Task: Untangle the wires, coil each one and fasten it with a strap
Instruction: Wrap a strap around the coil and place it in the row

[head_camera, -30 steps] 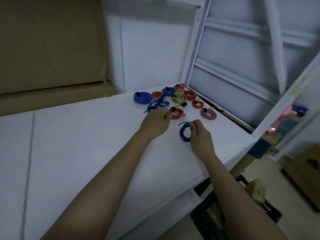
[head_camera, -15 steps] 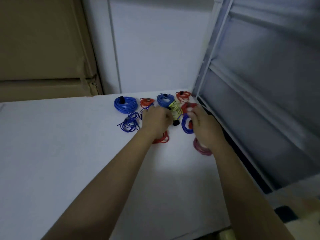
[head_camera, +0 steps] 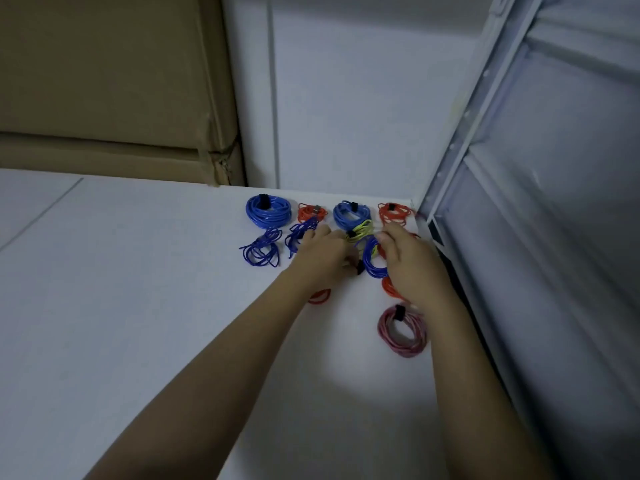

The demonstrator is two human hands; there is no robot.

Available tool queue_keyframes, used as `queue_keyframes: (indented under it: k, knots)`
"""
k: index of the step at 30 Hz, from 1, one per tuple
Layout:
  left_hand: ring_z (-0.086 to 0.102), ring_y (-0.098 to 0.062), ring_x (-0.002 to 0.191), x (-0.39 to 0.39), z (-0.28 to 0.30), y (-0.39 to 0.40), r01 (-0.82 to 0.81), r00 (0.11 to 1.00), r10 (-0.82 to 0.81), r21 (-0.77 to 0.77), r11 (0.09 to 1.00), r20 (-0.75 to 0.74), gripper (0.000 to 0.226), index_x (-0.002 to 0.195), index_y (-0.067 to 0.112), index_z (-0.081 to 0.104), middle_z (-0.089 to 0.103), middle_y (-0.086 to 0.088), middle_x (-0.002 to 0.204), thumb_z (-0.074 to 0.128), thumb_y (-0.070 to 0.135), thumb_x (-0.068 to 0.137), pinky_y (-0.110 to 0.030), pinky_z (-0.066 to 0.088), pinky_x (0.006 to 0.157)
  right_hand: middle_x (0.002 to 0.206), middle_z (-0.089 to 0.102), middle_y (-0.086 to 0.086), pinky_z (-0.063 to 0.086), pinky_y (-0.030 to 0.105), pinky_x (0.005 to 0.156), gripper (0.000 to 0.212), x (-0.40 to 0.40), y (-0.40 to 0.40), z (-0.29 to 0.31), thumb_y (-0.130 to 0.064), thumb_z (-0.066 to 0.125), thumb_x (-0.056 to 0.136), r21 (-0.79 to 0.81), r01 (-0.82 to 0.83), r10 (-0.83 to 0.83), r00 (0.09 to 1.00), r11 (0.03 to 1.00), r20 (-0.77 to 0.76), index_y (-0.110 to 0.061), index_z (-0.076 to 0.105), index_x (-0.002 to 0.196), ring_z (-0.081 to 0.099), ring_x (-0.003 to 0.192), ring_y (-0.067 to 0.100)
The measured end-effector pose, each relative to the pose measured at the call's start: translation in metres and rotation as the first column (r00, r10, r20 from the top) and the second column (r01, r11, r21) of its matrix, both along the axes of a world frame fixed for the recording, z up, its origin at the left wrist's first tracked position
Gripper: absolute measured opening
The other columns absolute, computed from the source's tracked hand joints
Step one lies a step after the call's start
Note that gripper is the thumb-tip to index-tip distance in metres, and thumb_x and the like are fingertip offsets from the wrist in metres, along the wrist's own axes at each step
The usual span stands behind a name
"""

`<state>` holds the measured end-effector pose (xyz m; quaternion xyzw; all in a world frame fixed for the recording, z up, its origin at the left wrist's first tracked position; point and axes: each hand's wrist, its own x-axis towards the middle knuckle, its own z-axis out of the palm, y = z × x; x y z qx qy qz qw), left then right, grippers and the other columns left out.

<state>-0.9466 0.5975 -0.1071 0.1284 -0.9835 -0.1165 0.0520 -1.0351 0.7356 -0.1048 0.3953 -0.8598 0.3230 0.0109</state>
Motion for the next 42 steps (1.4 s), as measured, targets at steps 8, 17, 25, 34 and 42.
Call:
queue_keyframes:
  k: [8,17,25,34,42]
  knots:
    - [0.063,-0.007,0.080,0.054,0.020,0.004,0.099,0.928,0.253,0.837,0.539,-0.272,0.009,0.083,0.010,0.066,0.068,0.001,0.086,0.061,0.004,0.089,-0.021,0.052,0.076,0.062,0.052,-0.014,0.037,0.027,0.054,0.026,0.032,-0.009,0.011,-0.026,0.038,0.103,-0.414,-0.088,0.212,0.941,0.906,0.264,-0.033,0.051,0.081,0.042,0.053,0.004]
    - [0.068,-0.013,0.078,0.098,0.032,-0.008,0.142,0.869,0.447,0.973,0.183,-0.211,0.010,0.092,0.006,0.071,0.073,-0.005,0.084,0.062,0.005,0.088,-0.019,0.053,0.069,0.060,0.055,-0.017,0.039,0.015,0.051,0.023,0.080,-0.034,0.029,-0.017,0.041,0.102,-0.497,-0.235,0.421,0.854,0.835,0.305,-0.031,0.056,0.089,0.047,0.051,0.001]
    - [0.065,-0.006,0.081,0.124,0.034,-0.020,0.147,0.886,0.415,0.974,0.170,-0.206,0.012,0.093,0.017,0.066,0.071,0.002,0.090,0.055,0.014,0.095,-0.018,0.052,0.071,0.060,0.053,-0.016,0.039,0.012,0.054,0.028,0.098,-0.044,0.032,-0.014,0.042,0.101,-0.452,-0.335,0.462,0.863,0.826,0.204,-0.036,0.054,0.089,0.046,0.053,0.001]
    - [0.069,-0.012,0.081,0.139,0.032,-0.039,0.080,0.927,0.288,0.878,0.472,-0.239,0.009,0.092,0.010,0.056,0.069,-0.006,0.097,0.052,0.015,0.098,-0.024,0.056,0.070,0.057,0.051,-0.011,0.040,0.015,0.052,0.024,0.110,-0.046,0.024,-0.015,0.041,0.101,-0.580,-0.107,0.323,0.903,0.807,0.282,-0.031,0.055,0.090,0.044,0.052,-0.001]
    - [0.068,-0.025,0.097,0.143,0.022,-0.040,0.095,0.960,0.187,0.866,0.491,-0.211,0.020,0.112,-0.002,0.061,0.069,-0.017,0.106,0.056,0.002,0.093,-0.032,0.056,0.087,0.057,0.047,-0.008,0.040,0.020,0.042,0.019,0.129,-0.054,0.016,-0.014,0.041,0.101,-0.469,-0.191,0.378,0.858,0.862,0.346,-0.022,0.058,0.098,0.044,0.051,0.006]
